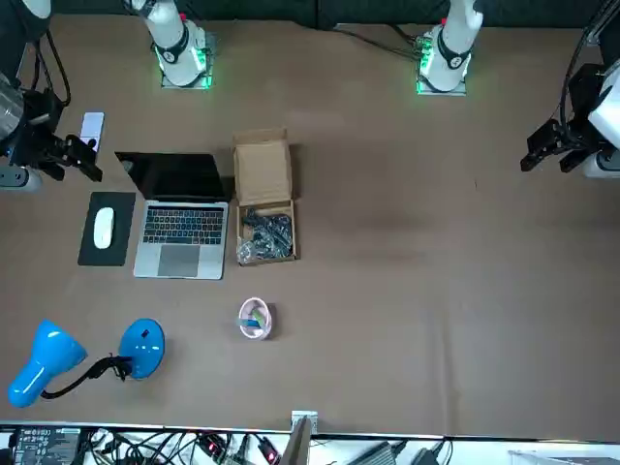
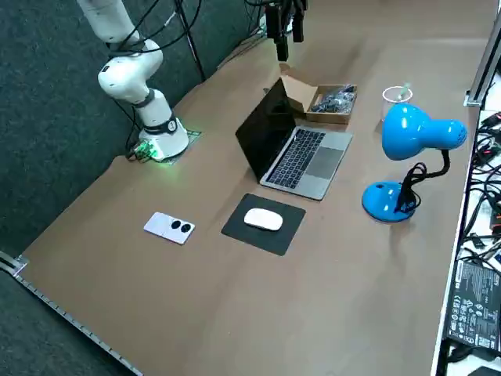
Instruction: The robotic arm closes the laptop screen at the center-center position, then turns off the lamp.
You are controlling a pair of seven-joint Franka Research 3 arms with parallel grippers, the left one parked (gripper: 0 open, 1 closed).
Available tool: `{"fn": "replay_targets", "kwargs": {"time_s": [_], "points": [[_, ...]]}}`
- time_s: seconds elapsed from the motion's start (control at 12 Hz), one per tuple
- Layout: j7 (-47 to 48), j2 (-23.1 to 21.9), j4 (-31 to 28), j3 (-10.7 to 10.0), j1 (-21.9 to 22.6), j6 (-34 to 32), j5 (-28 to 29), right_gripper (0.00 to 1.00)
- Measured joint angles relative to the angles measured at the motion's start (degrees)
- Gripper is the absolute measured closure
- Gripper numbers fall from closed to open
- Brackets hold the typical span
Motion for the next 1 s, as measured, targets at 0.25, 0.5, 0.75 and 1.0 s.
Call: {"fn": "replay_targets", "kwargs": {"time_s": [0.25, 0.5, 0.75, 1.0], "points": [[0.0, 0.2, 0.0, 0.0, 0.0, 0.0, 0.0, 0.00], [0.0, 0.2, 0.0, 0.0, 0.0, 0.1, 0.0, 0.00], [0.0, 0.2, 0.0, 0.0, 0.0, 0.1, 0.0, 0.00], [-0.1, 0.2, 0.0, 0.3, 0.1, 0.0, 0.0, 0.00]]}}
